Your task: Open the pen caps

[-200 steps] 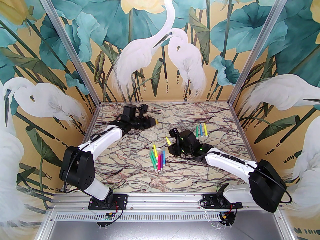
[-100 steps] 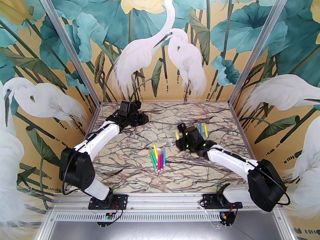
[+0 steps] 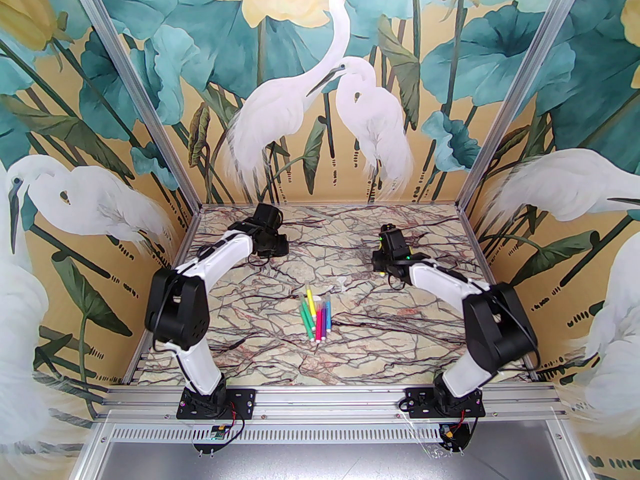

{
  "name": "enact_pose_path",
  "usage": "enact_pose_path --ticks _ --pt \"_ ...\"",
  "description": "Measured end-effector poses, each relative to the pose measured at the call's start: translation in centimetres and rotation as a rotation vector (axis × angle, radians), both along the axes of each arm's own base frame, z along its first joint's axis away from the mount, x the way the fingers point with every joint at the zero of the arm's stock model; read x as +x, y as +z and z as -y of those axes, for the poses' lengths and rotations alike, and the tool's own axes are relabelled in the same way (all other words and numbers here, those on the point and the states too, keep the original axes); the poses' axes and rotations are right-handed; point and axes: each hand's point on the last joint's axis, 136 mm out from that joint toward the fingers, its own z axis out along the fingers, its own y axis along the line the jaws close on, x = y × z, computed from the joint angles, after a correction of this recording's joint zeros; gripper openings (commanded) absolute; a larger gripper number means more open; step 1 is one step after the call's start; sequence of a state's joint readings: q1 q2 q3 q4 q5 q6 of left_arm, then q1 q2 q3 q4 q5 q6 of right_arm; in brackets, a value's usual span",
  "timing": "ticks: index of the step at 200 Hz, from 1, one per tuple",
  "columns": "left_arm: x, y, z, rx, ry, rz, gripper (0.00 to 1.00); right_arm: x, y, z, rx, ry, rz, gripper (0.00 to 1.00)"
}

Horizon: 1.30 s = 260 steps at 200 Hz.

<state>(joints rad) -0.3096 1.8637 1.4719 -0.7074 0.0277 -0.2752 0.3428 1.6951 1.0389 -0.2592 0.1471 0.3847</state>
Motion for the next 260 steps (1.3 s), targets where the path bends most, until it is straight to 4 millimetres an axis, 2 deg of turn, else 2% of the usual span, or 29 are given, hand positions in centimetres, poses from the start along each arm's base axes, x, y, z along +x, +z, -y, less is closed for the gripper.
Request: enact_pose_path --ticks 30,57,112,158,171,205,260 --pt "0.9 -2.2 -0.8 0.026 0.014 -0.047 0.08 1.3 -1.1 0.7 -0.029 -0.044 -0.032 0.00" --pt "1.2 -4.2 -1.5 0.039 0.028 -0.090 0.09 2.3 -2.0 1.0 -0.039 -0.077 -0.054 0.00" --pt "0.9 -7.0 -1.8 0.057 0.027 -0.151 0.14 2.0 -4.7 1.8 -0.057 -0.106 -0.123 0.01" --pt "0.9 -7.3 -1.7 0.051 0.023 -0.160 0.21 1.9 -6.4 2.1 -0.069 -0.118 -0.158 0.08" --pt "0.8 -7.4 -1.7 0.052 0.020 -0.162 0.23 2.1 -6.3 2.1 -0.070 -0.122 -0.155 0.09" --pt "0.7 -8.2 -1.6 0.054 0.007 -0.180 0.35 2.6 -6.3 2.0 -0.072 -0.125 -0.153 0.15" --pt "0.5 -8.7 -1.4 0.042 0.002 -0.195 0.38 2.7 -6.4 2.0 -0.075 -0.129 -0.156 0.24"
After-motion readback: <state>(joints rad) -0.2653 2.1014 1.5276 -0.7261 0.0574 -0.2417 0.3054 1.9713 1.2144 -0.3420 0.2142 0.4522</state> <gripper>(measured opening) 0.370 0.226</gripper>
